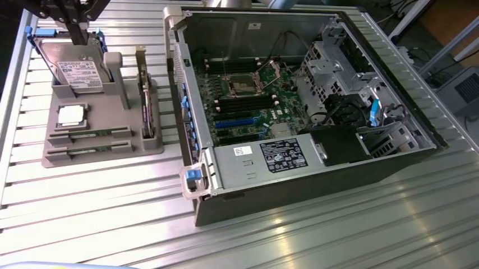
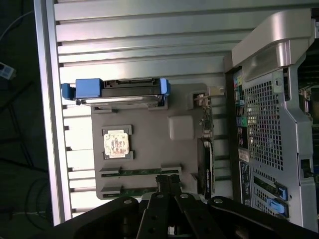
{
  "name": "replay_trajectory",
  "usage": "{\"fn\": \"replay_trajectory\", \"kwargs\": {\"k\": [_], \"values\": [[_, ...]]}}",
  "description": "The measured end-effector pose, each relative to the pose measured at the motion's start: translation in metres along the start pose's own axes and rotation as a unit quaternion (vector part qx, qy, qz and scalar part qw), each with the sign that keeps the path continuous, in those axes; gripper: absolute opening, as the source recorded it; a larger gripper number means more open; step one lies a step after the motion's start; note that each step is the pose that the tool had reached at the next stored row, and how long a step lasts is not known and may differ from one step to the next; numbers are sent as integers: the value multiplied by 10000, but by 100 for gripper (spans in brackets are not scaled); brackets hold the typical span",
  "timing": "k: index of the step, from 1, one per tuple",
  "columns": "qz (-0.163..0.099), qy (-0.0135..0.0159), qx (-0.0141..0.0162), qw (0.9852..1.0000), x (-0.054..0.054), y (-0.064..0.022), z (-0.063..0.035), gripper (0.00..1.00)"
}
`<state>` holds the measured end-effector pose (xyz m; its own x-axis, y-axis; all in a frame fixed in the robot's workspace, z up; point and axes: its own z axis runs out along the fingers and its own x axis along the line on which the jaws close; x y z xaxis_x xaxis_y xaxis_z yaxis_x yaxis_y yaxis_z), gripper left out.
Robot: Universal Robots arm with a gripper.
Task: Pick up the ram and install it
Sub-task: 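Reach for the ram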
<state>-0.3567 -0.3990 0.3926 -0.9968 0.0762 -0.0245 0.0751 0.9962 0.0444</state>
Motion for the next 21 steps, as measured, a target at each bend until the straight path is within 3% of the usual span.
{"fn": "replay_trajectory", "kwargs": {"k": [21], "values": [[0,0,0,10000,243,-18,-5,10]]}}
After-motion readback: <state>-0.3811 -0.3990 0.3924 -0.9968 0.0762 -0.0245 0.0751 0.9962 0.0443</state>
